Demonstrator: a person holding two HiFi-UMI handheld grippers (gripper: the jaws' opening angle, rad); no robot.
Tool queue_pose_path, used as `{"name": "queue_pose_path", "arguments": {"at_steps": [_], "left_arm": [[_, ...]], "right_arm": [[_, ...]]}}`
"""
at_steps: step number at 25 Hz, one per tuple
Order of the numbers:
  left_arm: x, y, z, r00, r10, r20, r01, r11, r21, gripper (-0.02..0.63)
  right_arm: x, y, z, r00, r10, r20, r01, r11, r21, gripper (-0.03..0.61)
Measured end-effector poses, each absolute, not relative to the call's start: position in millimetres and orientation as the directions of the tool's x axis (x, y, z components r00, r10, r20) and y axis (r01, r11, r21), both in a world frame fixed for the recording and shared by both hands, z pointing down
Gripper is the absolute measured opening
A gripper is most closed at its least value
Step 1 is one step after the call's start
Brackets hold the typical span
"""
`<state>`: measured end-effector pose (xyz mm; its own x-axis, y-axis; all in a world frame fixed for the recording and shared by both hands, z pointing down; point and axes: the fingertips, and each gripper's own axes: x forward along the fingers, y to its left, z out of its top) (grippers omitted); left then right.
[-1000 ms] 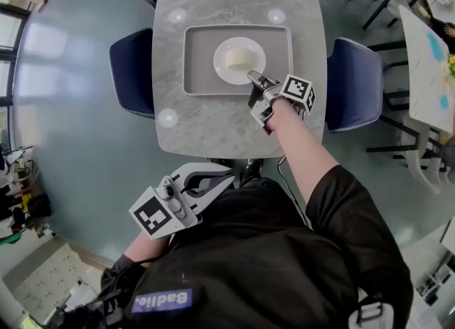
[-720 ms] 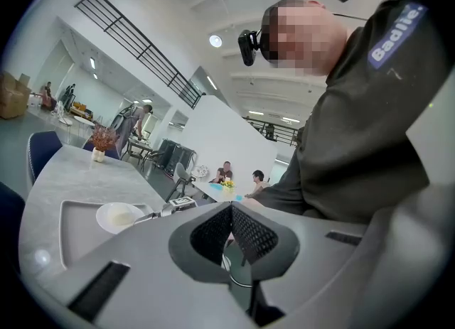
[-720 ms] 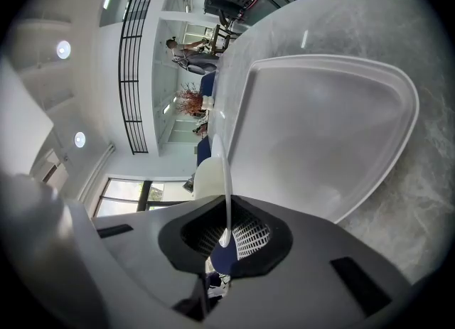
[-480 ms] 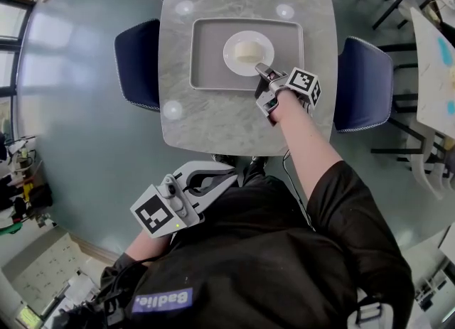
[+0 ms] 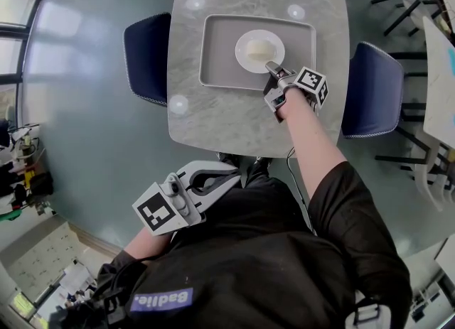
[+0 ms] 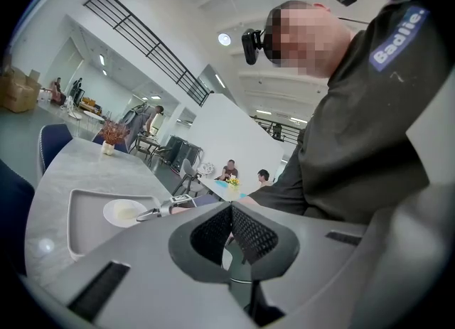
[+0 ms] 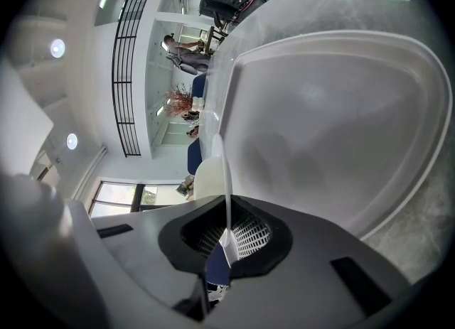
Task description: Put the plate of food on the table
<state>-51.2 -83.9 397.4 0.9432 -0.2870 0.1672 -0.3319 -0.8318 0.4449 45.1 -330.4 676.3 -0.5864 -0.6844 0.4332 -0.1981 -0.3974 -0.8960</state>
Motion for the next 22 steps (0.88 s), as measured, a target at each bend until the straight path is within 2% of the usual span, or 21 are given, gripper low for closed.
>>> {"name": "queue_pose_path", "arguments": {"at_steps": [22], "left_arm": [[-54.6, -89.4, 406.7, 0.929, -0.321, 0.185, -0.370, -0.803, 0.466, 0.006]], "right_arm": [[47.9, -338.1, 702.4, -0.582, -0.670, 0.461, -0.203, -0.429, -0.880, 0.018]]}}
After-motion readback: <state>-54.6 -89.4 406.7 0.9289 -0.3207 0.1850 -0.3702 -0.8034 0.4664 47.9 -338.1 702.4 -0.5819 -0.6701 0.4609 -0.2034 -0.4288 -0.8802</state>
